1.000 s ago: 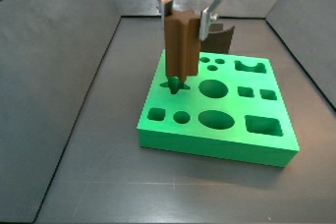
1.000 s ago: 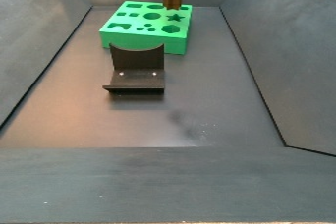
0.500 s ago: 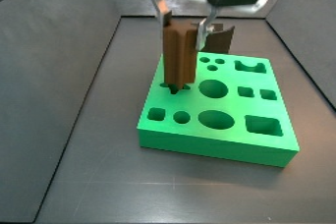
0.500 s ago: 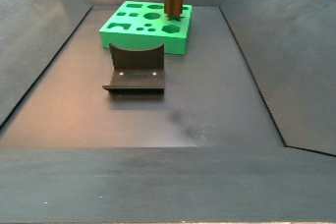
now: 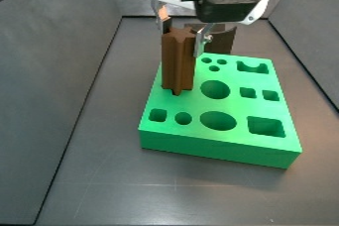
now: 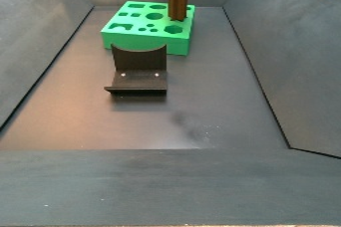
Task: Pick up the star object. Move up. Place the star object on the fixture. Regrasp the star object. Move to above the board. Insert the star object.
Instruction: Insert the star object.
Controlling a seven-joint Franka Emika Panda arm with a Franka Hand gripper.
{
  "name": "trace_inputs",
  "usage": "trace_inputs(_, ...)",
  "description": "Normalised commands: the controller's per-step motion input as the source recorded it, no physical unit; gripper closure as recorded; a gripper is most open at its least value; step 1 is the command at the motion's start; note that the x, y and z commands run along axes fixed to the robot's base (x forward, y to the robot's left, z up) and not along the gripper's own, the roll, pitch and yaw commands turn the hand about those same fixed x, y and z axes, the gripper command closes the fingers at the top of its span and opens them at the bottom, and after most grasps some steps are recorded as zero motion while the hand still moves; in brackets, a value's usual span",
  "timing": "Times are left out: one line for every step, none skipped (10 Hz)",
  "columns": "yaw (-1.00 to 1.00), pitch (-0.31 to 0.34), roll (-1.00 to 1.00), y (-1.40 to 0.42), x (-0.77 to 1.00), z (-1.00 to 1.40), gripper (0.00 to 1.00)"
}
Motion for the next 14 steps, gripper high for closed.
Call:
trace_inputs(-0.07, 0.0, -0.01, 0.0, 0.04, 0.0, 1.0)
trace_inputs(-0.03, 0.0, 0.0, 0.0, 0.0, -0.06, 1.0)
trace_inputs(-0.22, 0.0, 0.05, 0.12, 0.0, -0.21, 1.0)
trace_inputs(-0.38, 0.0, 0.03, 0.13, 0.04, -0.28, 1.0)
trace_inputs(-0.14, 0.0, 0.0, 0.04, 0.16, -0.06, 1.0)
trace_inputs(0.0, 0.0, 0.0, 0.0, 0.0, -0.02, 1.0)
trace_inputs(-0.07, -0.016, 0.0, -0.11, 0.08, -0.26, 1.0)
trace_inputs(-0.15, -0.036, 0.03, -0.15, 0.17, -0.45, 1.0)
trace_inputs(-0.16, -0.089, 0.08, -0.14, 0.05, -0.69, 1.0)
trace_inputs(-0.13, -0.05, 0.11, -0.11, 0.09, -0.78, 1.0)
trace_inputs(-0.1, -0.027, 0.14, -0.09, 0.09, -0.88, 1.0)
trace_inputs(-0.07, -0.014, 0.15, -0.05, 0.11, -0.92, 1.0)
trace_inputs(0.0, 0.0, 0.23, -0.02, 0.03, -0.89, 1.0)
trace_inputs(0.0, -0.149, 0.22, -0.15, 0.0, -0.49, 1.0)
